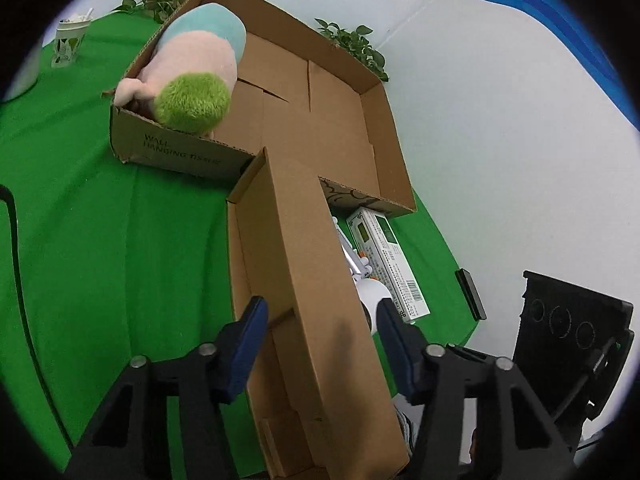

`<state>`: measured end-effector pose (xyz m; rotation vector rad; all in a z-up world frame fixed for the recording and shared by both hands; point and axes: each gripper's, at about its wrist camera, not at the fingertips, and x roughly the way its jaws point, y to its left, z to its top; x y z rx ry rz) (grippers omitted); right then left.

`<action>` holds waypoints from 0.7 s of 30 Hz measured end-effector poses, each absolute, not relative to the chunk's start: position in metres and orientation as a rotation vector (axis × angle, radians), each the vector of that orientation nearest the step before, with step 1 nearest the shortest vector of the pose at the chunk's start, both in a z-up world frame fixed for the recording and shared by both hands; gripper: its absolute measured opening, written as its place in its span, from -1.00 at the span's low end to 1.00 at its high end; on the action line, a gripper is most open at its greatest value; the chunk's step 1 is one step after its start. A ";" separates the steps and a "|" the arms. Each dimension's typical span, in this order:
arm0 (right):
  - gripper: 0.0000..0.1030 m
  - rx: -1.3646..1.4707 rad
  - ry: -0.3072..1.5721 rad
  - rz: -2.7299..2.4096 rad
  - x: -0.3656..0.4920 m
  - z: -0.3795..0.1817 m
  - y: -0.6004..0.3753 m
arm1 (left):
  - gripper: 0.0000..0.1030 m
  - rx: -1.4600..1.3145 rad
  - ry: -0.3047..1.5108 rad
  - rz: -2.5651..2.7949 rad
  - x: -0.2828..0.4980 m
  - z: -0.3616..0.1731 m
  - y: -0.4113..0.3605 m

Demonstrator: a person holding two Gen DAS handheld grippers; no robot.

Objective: Organize objects
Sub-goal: 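Grasp the long cardboard insert tray with the left gripper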

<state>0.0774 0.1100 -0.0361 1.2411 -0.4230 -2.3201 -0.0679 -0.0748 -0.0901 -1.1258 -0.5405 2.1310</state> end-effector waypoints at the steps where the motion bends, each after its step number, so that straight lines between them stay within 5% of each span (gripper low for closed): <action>1: 0.93 1.254 -0.393 -2.318 0.076 -0.035 0.104 | -0.22 -1.128 -0.539 2.118 -0.069 -0.091 -0.074; 8: 0.92 1.366 -0.260 -2.360 0.071 -0.038 0.078 | -0.48 -1.114 -0.564 2.018 -0.068 -0.090 -0.061; 15: 0.83 1.439 -0.267 -2.457 0.087 -0.033 0.108 | -0.49 -1.106 -0.492 1.929 -0.063 -0.090 -0.027; 17: 0.44 1.459 -0.253 -2.483 0.089 -0.033 0.114 | -0.49 -1.110 -0.475 1.952 -0.064 -0.089 -0.025; 21: 0.13 1.450 -0.259 -2.514 0.096 -0.030 0.125 | -0.48 -1.103 -0.434 2.051 -0.061 -0.084 -0.035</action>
